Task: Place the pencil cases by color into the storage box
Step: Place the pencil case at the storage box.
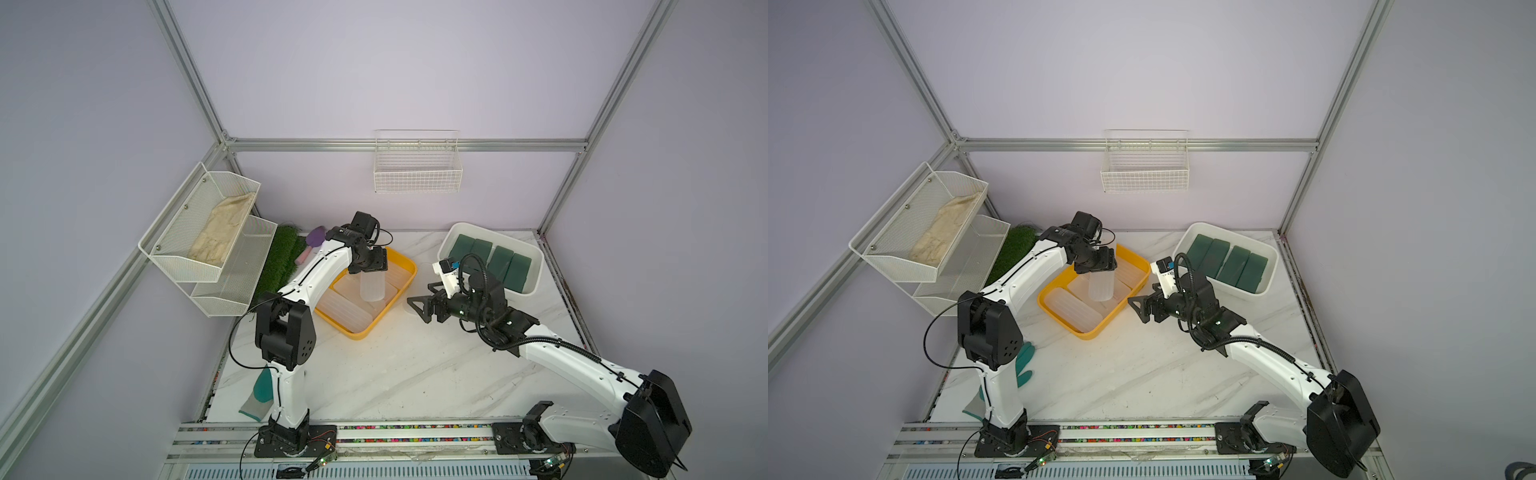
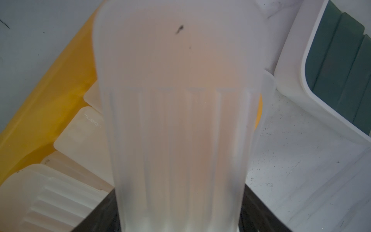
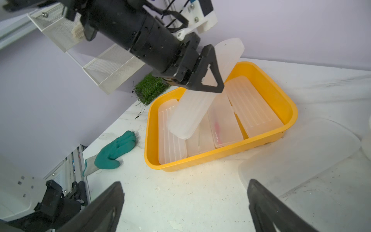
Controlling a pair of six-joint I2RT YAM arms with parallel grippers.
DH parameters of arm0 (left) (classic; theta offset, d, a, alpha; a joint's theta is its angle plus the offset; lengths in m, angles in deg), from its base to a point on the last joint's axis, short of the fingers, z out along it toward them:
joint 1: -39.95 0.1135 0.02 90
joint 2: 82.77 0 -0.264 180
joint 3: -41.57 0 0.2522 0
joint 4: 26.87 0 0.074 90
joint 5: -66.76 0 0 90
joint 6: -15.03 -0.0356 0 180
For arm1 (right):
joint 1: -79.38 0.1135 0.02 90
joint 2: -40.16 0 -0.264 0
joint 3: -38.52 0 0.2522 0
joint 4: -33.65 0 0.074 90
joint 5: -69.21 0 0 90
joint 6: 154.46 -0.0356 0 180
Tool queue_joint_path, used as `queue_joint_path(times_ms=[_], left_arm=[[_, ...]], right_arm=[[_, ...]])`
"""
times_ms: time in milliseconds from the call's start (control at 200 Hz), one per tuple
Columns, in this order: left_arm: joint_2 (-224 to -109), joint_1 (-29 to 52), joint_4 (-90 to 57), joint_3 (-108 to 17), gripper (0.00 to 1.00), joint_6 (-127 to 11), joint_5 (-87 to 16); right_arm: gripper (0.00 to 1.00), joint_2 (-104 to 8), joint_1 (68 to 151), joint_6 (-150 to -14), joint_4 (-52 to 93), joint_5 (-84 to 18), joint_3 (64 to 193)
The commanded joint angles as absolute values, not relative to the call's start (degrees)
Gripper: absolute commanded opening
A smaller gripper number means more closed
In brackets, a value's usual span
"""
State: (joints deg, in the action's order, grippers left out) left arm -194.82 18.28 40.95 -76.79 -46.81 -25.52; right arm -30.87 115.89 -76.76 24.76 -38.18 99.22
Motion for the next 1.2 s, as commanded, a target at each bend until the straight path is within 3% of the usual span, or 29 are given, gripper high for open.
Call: queue_joint_path(times_ms=[0,535,1195], left_arm=[[-190.99,18.09,36.68,-73.95,0.73,-40.38,-24.72],[-187.59,19.69,31.43,-64.54,0.73,-23.3,-16.61],[-187.77,20.53,27.77,-57.16,0.72,-7.26,-15.41]], right_arm=[[0.97,-30.88,117.21,-70.35,32.59,-36.87,97.27],[0.97,-29.31,118.75,-70.38,36.88,-34.88,93.24],[0.97,-28.29,119.81,-69.3,39.17,-35.29,91.13]])
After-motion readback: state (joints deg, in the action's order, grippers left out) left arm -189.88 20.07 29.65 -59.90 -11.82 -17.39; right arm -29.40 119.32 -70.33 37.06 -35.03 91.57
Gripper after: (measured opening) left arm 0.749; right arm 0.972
